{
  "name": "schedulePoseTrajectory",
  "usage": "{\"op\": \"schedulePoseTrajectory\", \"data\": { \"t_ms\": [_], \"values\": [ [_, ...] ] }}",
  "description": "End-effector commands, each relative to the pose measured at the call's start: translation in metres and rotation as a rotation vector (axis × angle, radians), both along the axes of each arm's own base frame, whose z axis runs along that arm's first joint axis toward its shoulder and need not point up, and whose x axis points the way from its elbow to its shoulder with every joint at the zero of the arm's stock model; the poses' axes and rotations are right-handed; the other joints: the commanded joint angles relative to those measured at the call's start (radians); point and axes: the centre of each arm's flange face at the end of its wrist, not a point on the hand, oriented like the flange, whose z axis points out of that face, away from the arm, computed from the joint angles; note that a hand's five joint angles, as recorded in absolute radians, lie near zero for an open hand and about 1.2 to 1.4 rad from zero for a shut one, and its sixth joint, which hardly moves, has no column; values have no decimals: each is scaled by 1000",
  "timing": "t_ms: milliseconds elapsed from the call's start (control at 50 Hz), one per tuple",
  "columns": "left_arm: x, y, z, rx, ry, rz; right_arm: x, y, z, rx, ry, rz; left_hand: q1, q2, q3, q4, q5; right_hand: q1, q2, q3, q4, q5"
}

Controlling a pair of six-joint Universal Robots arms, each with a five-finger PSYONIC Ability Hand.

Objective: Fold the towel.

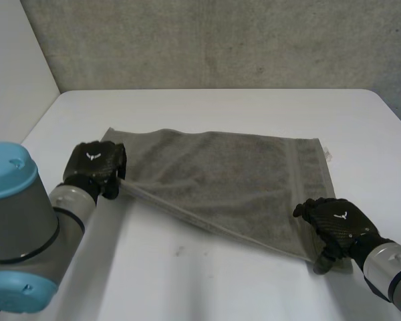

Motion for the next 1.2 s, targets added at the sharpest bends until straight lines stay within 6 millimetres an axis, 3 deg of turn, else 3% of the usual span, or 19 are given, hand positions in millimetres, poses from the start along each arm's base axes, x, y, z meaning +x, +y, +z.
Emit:
{"op": "schedulePoseTrajectory", "data": {
  "t_ms": [20, 260, 480, 620, 940, 1100, 1140, 1200],
  "values": [
    [-6, -14, 16, -52, 25, 2, 5, -6, -4, -5, -22, -34, 201, 179, 179, 178, 205, 0, -30, -13, 4, 16],
    [-14, -31, 18, -55, 38, 6, 15, -4, -10, 33, -45, -28, 201, 179, 179, 178, 205, 29, 0, 17, 33, 46],
    [-15, -33, 11, -28, 63, 12, 28, 3, -7, 52, -98, 13, 201, 179, 179, 178, 205, 38, 9, 26, 42, 54],
    [-15, -33, 11, -26, 65, 13, 38, 4, -16, 79, -98, 46, 201, 179, 179, 178, 205, 99, 70, 87, 104, 116],
    [-18, -38, 28, -55, 89, 13, 55, -3, -20, 98, -136, 69, 201, 179, 179, 178, 205, 173, 144, 161, 177, 189],
    [-18, -39, 34, -46, 135, 21, 57, -12, -23, 87, -127, 55, 201, 179, 179, 178, 205, 534, 505, 522, 538, 551],
    [-18, -40, 34, -43, 138, 21, 52, -20, -21, 51, -111, 10, 201, 179, 179, 178, 205, 776, 747, 764, 781, 793],
    [-18, -39, 34, -41, 139, 22, 46, -25, -17, 15, -96, -38, 201, 179, 179, 178, 205, 950, 921, 938, 955, 967]
  ]
}}
